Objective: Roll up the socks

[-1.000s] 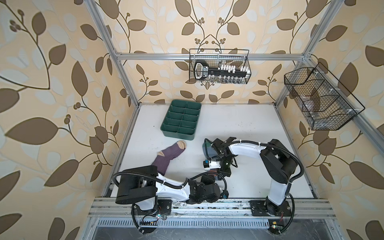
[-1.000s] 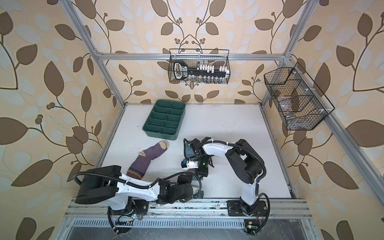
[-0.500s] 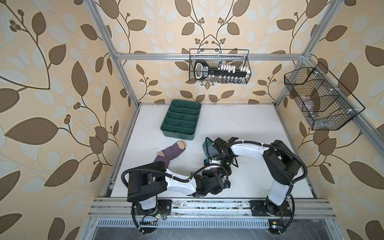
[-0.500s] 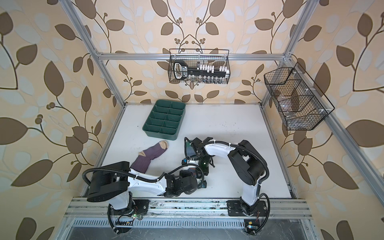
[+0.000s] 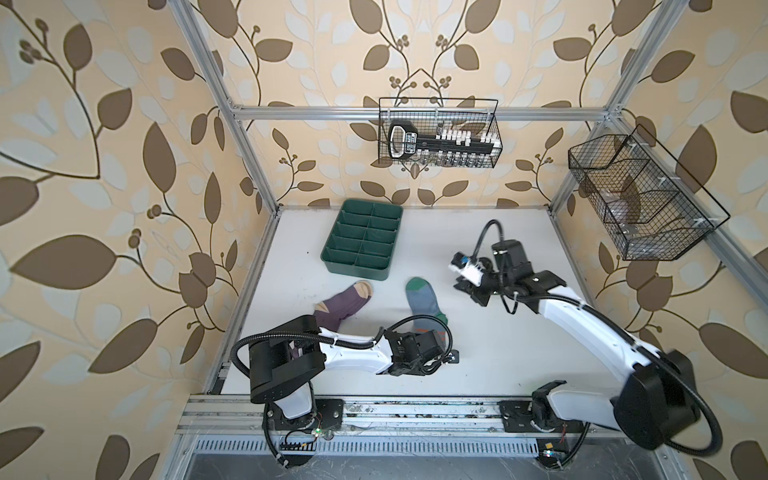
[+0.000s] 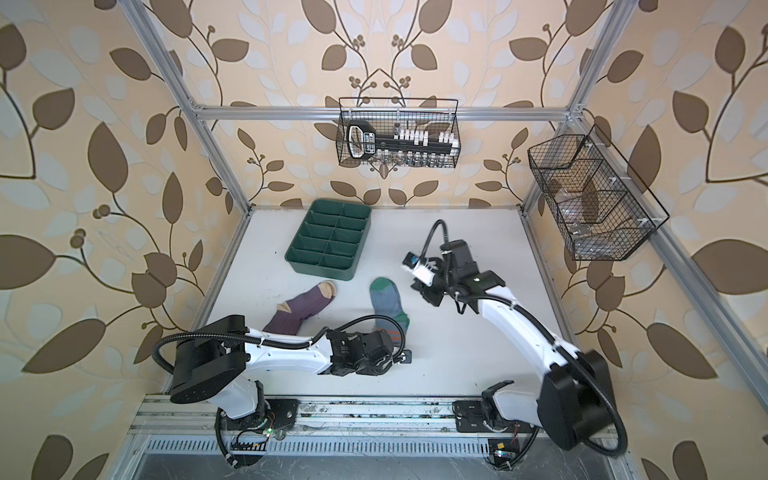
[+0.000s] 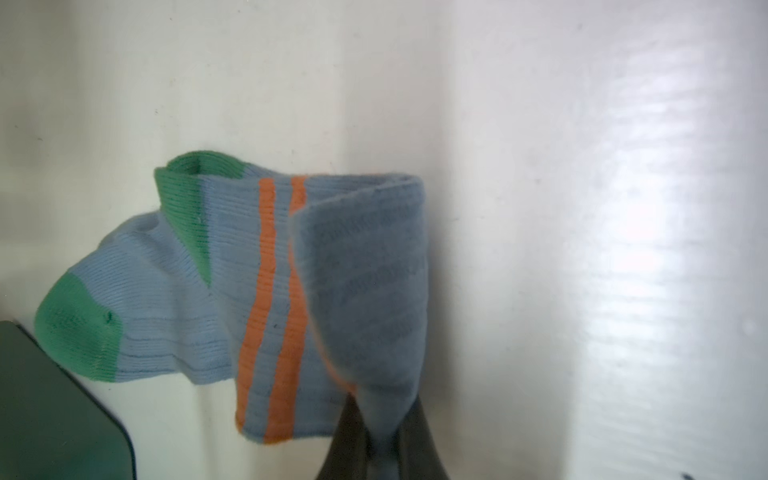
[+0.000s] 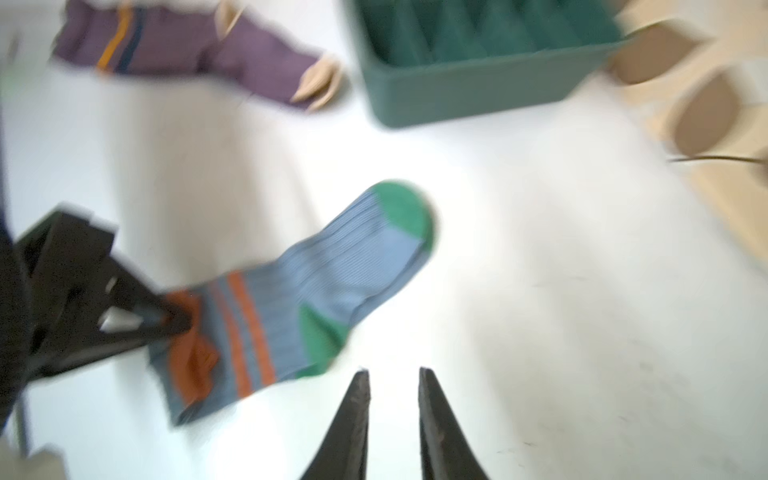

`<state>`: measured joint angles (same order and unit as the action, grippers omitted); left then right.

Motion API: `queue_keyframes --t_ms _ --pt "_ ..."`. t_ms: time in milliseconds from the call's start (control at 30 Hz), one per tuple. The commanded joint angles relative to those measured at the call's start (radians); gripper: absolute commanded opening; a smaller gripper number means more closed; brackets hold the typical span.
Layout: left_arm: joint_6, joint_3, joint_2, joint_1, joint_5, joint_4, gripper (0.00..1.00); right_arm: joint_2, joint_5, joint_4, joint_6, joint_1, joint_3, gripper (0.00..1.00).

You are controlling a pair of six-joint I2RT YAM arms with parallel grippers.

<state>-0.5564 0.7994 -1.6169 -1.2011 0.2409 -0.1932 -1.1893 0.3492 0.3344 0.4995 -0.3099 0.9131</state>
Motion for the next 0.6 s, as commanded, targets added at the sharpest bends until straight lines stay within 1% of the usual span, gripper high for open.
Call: queue_keyframes --t_ms 0,33,100,133,167,200,233,267,300,333,400,467,533,567 --pt "0.029 0.052 -0.004 0.016 -0.138 -0.155 0.0 0.178 -0.163 -0.329 -0.309 0.075 -0.102 0.22" --pt "0.034 0.072 -0.013 0.022 -0.157 -0.178 0.0 0.234 -0.248 -0.386 -0.4 0.077 -0.134 0.22" --pt "0.045 0.117 -0.037 0.049 -0.23 -0.238 0.0 0.342 -0.313 -0.426 -0.506 0.077 -0.17 0.22" --pt "0.055 0.144 -0.053 0.066 -0.266 -0.27 0.0 0.395 -0.334 -0.421 -0.55 0.077 -0.179 0.3" --pt "0.063 0.176 -0.071 0.085 -0.31 -0.308 0.0 0.448 -0.334 -0.433 -0.592 0.077 -0.202 0.34" --pt "0.072 0.2 -0.086 0.102 -0.345 -0.339 0.0 0.488 -0.308 -0.451 -0.601 0.076 -0.229 0.35" --pt "0.078 0.231 -0.106 0.124 -0.398 -0.38 0.0 0.537 -0.251 -0.462 -0.596 0.074 -0.257 0.35" --pt "0.085 0.261 -0.126 0.145 -0.439 -0.411 0.0 0.583 -0.195 -0.456 -0.565 0.064 -0.281 0.34" --pt "0.096 0.283 -0.144 0.16 -0.462 -0.432 0.0 0.61 -0.186 -0.434 -0.532 0.043 -0.294 0.33" --pt "0.097 0.308 -0.164 0.178 -0.494 -0.457 0.0 0.631 -0.214 -0.393 -0.489 0.004 -0.304 0.31" --pt "0.102 0.349 -0.2 0.202 -0.529 -0.495 0.0 0.644 -0.312 -0.289 -0.357 -0.112 -0.31 0.31" --pt "0.112 0.374 -0.231 0.225 -0.557 -0.517 0.0 0.64 -0.437 -0.184 -0.209 -0.256 -0.307 0.35" --pt "0.123 0.379 -0.245 0.245 -0.564 -0.517 0.0 0.64 -0.545 -0.122 -0.091 -0.401 -0.31 0.36" --pt "0.125 0.38 -0.25 0.253 -0.564 -0.515 0.0 0.642 -0.574 -0.091 -0.023 -0.473 -0.315 0.36"
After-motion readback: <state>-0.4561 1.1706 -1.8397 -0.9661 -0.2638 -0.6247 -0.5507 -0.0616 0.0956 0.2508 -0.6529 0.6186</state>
